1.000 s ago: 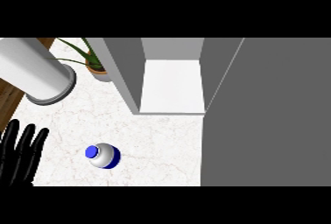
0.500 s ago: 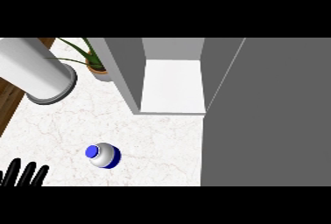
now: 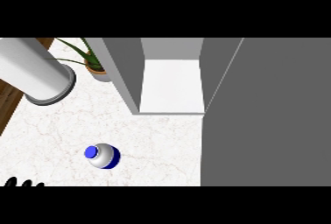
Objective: Pick up the bottled water, place it into the cabinet and close the cabinet
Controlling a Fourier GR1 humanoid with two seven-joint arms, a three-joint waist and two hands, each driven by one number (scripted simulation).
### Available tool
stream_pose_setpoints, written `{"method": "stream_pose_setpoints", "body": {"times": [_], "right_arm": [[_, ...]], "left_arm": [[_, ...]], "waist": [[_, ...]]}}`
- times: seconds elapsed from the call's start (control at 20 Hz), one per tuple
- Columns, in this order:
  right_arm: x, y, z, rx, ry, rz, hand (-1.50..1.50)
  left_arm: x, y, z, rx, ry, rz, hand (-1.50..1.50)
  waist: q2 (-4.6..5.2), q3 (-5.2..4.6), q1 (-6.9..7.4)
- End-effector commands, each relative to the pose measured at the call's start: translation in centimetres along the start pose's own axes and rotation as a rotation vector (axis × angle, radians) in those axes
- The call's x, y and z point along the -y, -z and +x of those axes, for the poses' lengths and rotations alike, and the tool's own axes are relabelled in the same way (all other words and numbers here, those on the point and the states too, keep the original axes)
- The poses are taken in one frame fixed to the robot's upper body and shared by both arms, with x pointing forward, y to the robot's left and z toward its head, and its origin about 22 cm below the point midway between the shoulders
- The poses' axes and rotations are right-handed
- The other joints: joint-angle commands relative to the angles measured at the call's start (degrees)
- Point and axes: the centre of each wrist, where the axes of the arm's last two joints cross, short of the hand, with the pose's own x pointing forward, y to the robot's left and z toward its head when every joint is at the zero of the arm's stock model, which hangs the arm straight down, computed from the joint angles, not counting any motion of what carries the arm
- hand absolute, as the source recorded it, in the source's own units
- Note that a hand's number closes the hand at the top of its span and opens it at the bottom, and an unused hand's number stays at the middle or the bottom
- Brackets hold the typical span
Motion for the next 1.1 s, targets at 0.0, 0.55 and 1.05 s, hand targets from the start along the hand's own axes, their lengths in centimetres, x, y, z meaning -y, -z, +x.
{"method": "stream_pose_setpoints", "body": {"times": [0.0, 0.55, 1.05], "right_arm": [[-0.4, -1.4, 4.2, 0.047, 0.009, 0.022, -1.5], [-1.0, -3.4, 4.5, 0.037, 0.033, 0.027, -1.5], [-1.6, -4.2, 5.8, 0.063, 0.02, 0.034, -1.5]], "left_arm": [[0.6, 0.5, 2.0, 0.08, -0.04, 0.005, -1.5], [-1.9, 0.6, -1.0, -0.031, -0.013, 0.067, -1.5], [-4.3, 3.2, -8.9, -0.072, -0.017, 0.116, -1.5]], "waist": [[0.18, 0.0, -0.59], [0.14, -0.05, -0.78], [0.37, -0.16, -1.49]]}}
